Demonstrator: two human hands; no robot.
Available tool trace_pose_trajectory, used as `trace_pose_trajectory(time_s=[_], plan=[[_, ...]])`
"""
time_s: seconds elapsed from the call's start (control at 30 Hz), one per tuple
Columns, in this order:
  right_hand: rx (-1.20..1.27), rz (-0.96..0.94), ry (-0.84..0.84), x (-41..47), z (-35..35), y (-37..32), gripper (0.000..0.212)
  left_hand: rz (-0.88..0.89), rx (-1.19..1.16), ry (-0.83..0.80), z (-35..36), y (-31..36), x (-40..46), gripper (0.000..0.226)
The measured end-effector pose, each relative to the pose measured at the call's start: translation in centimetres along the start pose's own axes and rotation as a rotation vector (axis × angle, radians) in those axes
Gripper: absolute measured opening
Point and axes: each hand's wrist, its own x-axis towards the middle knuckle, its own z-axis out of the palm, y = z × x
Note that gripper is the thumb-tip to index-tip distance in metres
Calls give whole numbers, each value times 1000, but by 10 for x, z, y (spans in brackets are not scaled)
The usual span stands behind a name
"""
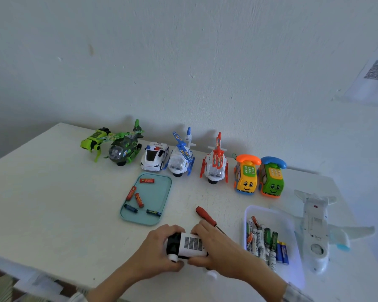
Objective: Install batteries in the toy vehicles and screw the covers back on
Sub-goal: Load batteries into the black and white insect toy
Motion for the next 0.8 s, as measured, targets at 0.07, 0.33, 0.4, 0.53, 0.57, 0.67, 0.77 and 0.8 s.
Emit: trace_pose_trajectory(time_s=[0.07, 0.33, 0.4, 0.53, 0.57, 0.67, 0.77, 0.8], plan=[[-32, -7, -20, 1, 0, -3, 46, -12, -20, 0, 0, -1, -1, 51], [3, 14, 121, 0, 0, -17, 40, -9, -23, 11, 1, 2, -6, 45], [5, 38, 177, 4, 3, -18, 43, -17, -31, 34, 2, 2, -7, 45], [61, 244, 368, 19, 0, 3, 46, 18, -6, 81, -2, 5, -7, 53], [67, 324, 392, 24, -5, 13, 46, 23, -4, 103, -4, 6, -7, 53], [-56, 511, 286, 36, -21, 42, 37, 63, 16, 179, -10, 14, -5, 50], [-38, 539, 154, 38, -28, 53, 41, 141, 59, 239, -15, 25, -3, 48], [-21, 515, 176, 36, -29, 53, 44, 162, 64, 258, -19, 30, -1, 47]])
